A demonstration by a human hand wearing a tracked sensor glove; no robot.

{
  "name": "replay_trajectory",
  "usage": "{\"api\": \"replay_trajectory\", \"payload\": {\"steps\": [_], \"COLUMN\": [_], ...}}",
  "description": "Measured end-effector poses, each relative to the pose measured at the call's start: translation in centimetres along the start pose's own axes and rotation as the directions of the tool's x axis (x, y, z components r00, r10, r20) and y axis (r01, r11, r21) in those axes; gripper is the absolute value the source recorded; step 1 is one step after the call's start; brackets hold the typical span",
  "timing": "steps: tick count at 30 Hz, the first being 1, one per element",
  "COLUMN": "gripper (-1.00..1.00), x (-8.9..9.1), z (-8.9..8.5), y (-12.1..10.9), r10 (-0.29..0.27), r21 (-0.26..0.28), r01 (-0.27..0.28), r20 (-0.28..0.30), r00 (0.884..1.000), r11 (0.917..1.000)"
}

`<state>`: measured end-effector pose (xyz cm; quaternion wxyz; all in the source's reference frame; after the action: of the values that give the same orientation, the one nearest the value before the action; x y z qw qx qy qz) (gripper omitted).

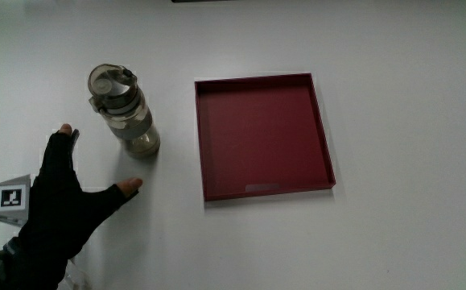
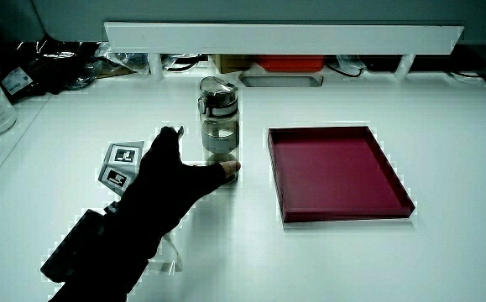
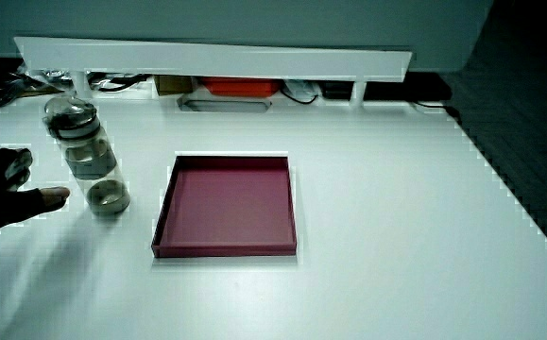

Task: Pick bottle

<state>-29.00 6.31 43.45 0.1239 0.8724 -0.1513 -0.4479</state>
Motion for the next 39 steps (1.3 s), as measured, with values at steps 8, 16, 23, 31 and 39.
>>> {"api": "replay_trajectory", "payload": {"steps": [8, 16, 23, 31, 39], "gripper": [0.0, 0.0, 0.0, 0.0, 0.0], "x": [-1.0, -1.1, -1.0, -0.5, -1.2], "z": [-1.1, -2.6, -4.0, -4.4, -4.5], "y": [2.7, 4.9, 6.5, 6.8, 6.6], "r10": [0.079, 0.087, 0.092, 0.062, 0.074], "r21": [0.003, 0.004, -0.001, 0.029, 0.111], "r01": [-0.079, -0.087, -0.092, -0.065, -0.092], "r20": [0.038, 0.058, 0.092, 0.101, 0.156], "r00": [0.996, 0.995, 0.992, 0.993, 0.985], "r11": [0.9968, 0.9962, 0.9958, 0.9975, 0.9896]}}
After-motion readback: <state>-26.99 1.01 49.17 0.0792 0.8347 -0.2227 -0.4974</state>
